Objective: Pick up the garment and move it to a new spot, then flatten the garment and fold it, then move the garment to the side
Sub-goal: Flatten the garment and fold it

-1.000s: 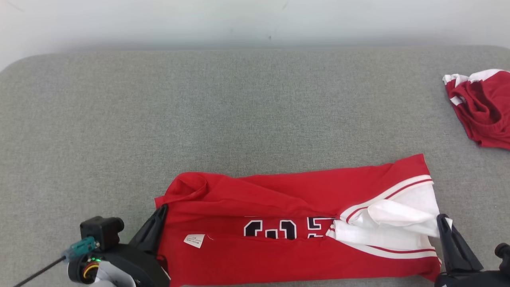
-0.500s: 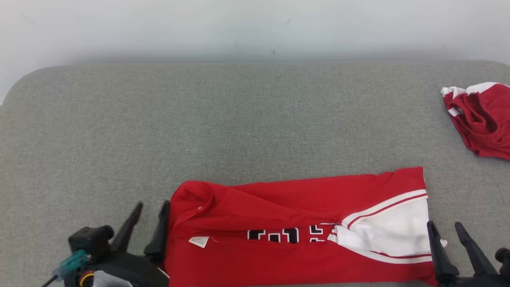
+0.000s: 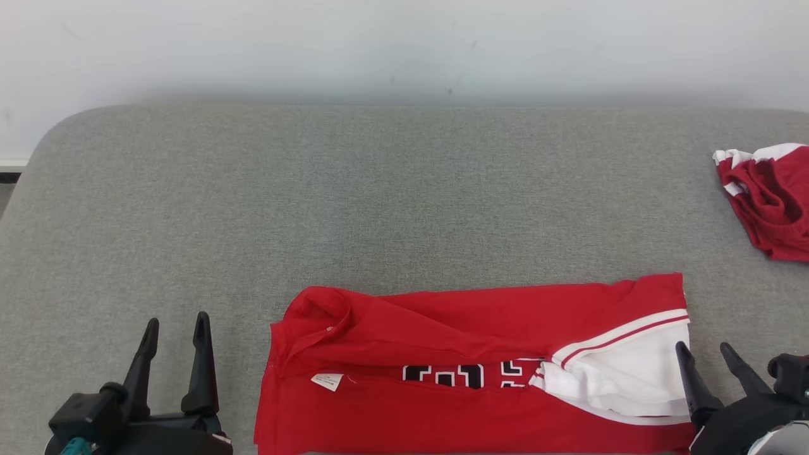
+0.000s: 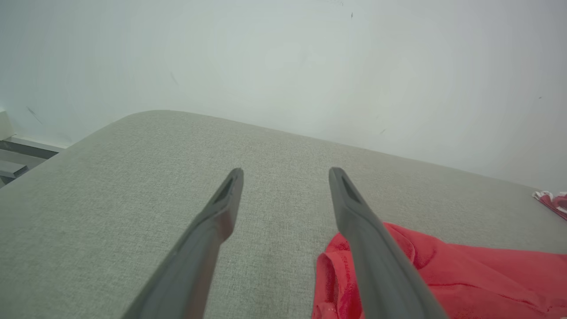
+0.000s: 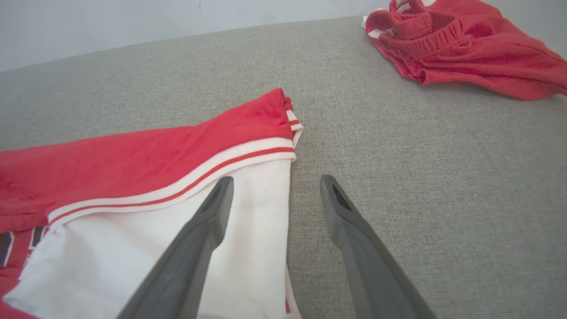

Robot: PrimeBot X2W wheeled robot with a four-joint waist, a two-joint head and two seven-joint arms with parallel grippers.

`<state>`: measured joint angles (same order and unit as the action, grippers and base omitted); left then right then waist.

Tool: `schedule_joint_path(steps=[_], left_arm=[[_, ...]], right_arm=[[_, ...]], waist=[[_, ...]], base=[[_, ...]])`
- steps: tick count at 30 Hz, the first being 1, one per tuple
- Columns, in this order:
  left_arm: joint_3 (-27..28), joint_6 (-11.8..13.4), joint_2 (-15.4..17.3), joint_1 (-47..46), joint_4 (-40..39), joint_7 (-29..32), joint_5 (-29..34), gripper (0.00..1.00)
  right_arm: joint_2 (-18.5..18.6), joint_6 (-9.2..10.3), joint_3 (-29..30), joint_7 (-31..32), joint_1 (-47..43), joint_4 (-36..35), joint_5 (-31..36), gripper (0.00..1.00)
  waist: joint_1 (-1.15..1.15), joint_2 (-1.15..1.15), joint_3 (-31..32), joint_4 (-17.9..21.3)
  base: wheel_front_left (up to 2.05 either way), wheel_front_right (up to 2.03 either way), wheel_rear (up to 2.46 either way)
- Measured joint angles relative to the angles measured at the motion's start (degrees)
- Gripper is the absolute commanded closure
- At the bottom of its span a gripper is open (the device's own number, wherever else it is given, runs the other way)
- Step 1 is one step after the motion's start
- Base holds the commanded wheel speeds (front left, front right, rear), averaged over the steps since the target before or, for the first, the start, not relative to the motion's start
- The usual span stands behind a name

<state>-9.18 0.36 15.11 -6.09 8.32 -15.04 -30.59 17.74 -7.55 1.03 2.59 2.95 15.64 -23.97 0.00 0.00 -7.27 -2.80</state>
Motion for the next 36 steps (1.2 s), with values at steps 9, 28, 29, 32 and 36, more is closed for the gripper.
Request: schedule_joint_path(steps=[9,28,29,32,36], left_arm=[[5.19,-3.98,-4.74,1.36,1.49,0.00,7.89,0.00],[10.51,-7.49,-9.38,1.54,4.61,0.00,13.68,0.00],[10.70,-7.50,-9.45,1.62,4.60,-0.01,13.83,0.00],[11.03,-7.76,-9.57,2.15,4.74,0.00,14.07,0.00],[11.16,-7.77,-9.80,2.26,4.64,-0.01,14.40,0.00]], right_arm=[[0.21,0.00,-3.12,3.47,4.69,10.20,-0.20,0.00],[2.21,-0.08,-8.65,5.26,11.24,21.25,-7.44,1.00],[2.92,-0.08,-7.90,4.83,11.27,21.80,-7.82,1.00],[6.44,-0.04,-4.90,3.37,11.33,23.80,-8.26,1.00],[11.00,-0.01,-1.34,1.79,11.28,25.58,-8.18,1.00]], waist=[[0.00,0.01,-0.17,-1.33],[0.00,0.00,1.04,-1.44],[0.00,0.00,1.19,-1.28],[0.00,0.01,1.63,-0.74],[0.00,0.00,1.98,-0.02]], base=[[0.00,0.00,0.00],[0.00,0.00,0.00],[0.00,0.00,0.00],[0.00,0.00,0.00],[0.00,0.00,0.00]])
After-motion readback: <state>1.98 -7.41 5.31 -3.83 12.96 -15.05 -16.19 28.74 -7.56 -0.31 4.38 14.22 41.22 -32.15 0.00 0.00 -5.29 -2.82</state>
